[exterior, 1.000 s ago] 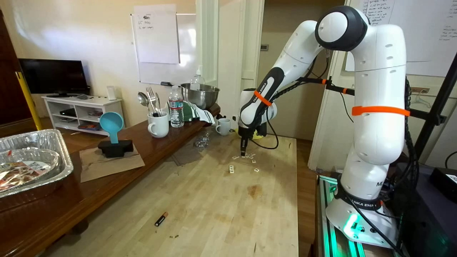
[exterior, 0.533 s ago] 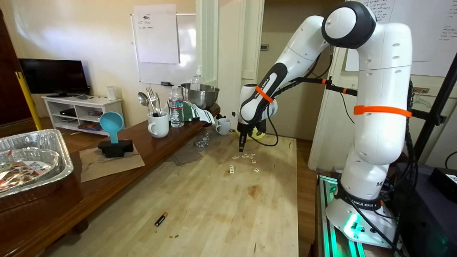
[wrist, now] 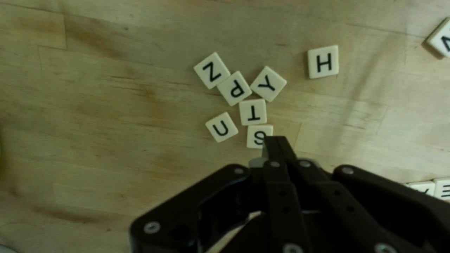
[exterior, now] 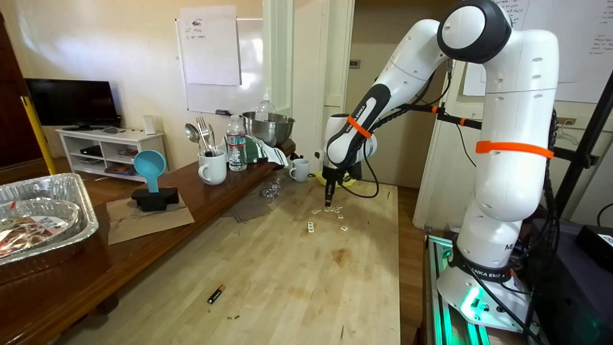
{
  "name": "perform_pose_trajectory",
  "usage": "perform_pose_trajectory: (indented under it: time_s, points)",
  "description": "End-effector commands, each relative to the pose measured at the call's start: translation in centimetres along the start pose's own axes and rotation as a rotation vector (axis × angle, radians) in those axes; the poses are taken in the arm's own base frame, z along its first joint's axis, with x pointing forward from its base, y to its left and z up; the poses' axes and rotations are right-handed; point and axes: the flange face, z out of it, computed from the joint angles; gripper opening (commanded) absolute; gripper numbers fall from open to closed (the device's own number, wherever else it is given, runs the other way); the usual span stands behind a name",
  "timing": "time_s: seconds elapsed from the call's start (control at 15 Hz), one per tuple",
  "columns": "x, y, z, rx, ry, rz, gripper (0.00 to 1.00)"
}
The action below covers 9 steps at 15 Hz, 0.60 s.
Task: Replace the tile letter s with tile letter t, then add tile letter h to the word
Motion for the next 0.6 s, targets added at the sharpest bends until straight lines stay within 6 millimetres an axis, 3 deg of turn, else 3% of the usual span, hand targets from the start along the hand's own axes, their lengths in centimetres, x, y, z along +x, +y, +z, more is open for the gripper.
perform_pose_trajectory:
  time_s: [0.0,0.53]
  points:
    - [-1.4,0.0,0.5,-0.011,0.011,0.015,0.00]
    - [-1.2,0.7,1.9,-0.057,0.064,0.044,0.00]
